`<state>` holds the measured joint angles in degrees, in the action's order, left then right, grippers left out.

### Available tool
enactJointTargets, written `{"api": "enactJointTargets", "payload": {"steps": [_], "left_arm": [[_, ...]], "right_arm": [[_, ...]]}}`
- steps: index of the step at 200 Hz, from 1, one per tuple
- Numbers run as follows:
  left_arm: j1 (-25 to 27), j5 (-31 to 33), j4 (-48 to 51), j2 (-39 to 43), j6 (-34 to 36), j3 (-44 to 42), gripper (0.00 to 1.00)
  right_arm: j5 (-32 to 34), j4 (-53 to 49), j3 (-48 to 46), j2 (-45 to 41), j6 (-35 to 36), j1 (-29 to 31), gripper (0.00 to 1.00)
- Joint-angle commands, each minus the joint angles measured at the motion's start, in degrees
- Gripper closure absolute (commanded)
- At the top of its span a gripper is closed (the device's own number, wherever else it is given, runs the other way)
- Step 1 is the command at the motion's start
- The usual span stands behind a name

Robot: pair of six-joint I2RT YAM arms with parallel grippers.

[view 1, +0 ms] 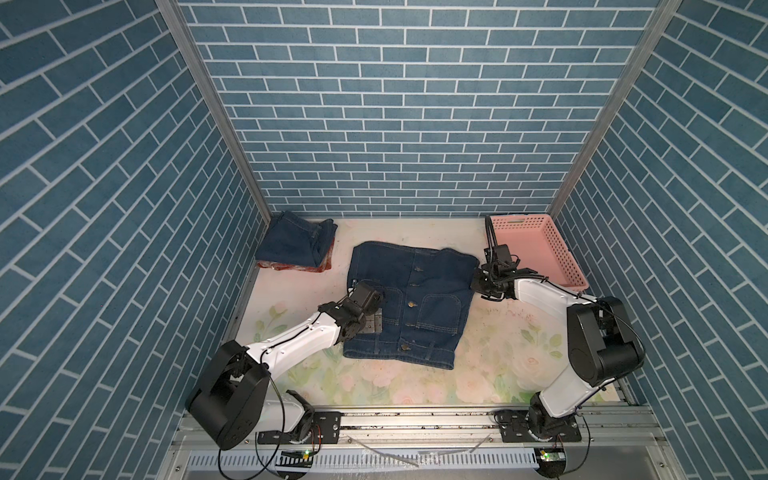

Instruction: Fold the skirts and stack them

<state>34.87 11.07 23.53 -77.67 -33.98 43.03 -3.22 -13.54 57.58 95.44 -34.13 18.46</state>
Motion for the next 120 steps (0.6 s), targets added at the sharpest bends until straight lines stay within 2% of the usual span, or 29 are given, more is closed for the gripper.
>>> {"api": "enactJointTargets", "payload": {"steps": [1,14,24,74,120], "left_arm": [[-3.3,-0.4,-3.1,-0.8,2.3,0.3,0.04],[-4.8,-0.4,-3.3,-1.4,3.1,0.8,0.03],[-5.9,-0.5,-3.3,-2.1,3.4,1.3,0.03],[-9.4,-1.4,-6.0,-7.0,5.2,1.8,0.02],[-9.9,-1.8,-8.9,-12.0,6.6,2.9,0.02]], "right_arm": [[0.2,-3.3,1.7,0.1,2.0,-0.2,0.51],[0.2,-3.2,-0.2,-1.7,1.6,-0.2,0.39],[0.0,-3.1,-1.8,-3.4,1.0,-0.2,0.35],[-3.8,-0.3,-9.9,-9.2,-5.3,2.6,0.36],[-4.2,3.3,-12.2,-5.7,-10.6,7.5,0.43]]}}
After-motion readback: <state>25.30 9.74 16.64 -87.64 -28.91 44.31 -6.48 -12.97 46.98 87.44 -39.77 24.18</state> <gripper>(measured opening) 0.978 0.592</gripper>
